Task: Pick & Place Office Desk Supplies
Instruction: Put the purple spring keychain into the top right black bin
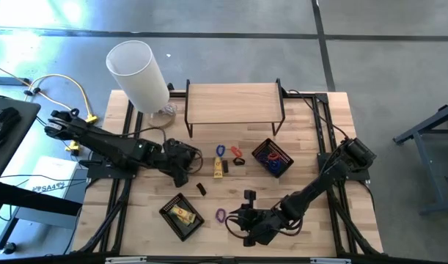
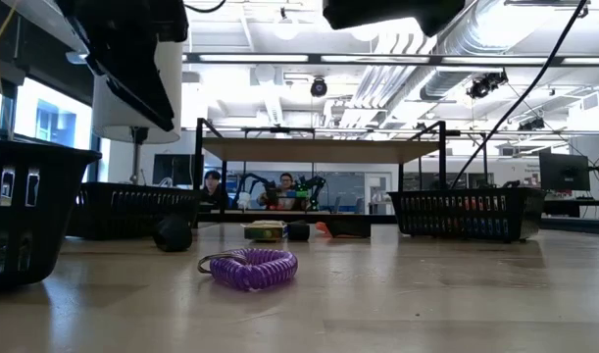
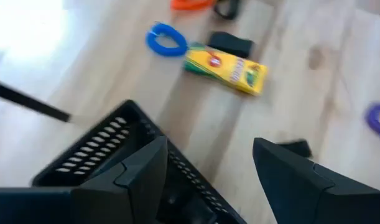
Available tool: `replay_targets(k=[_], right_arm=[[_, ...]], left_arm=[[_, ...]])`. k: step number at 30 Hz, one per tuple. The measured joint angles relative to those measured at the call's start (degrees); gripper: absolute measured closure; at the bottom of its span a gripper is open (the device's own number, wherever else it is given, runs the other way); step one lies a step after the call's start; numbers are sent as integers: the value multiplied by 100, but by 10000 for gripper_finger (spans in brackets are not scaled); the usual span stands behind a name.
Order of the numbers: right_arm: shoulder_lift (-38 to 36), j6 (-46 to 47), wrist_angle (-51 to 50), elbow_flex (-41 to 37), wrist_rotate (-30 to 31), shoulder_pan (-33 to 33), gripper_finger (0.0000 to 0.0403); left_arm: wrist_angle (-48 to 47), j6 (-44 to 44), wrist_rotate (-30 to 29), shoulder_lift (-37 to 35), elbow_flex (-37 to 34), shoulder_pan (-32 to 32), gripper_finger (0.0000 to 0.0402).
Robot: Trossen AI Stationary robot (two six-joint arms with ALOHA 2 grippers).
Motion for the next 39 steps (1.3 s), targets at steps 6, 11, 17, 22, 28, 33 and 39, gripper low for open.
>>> replay_targets(k=[6,11,17,22,28,33,39], right_arm=[[0,34,0,0,3,73,325],[0,36,27,0,22,111,325],[0,78,32,0,49,111,325],[-9,31,25,0,172,198,325],[-191,-35,25,-2,572,462,325],[-314,-42,31,0,854,668,325],[-326,-4,120,0,895,763,325]], left_arm=[[192,207,81,77,-2,-182,171],[695,308,382,318,-2,-486,151],[1725,546,440,764,-7,-883,100],[2642,1095,559,1144,-7,-1195,90],[3962,2690,568,1750,-4,-1764,90],[5325,3128,447,2635,0,-1944,89],[5943,2707,128,3447,121,-1840,89]])
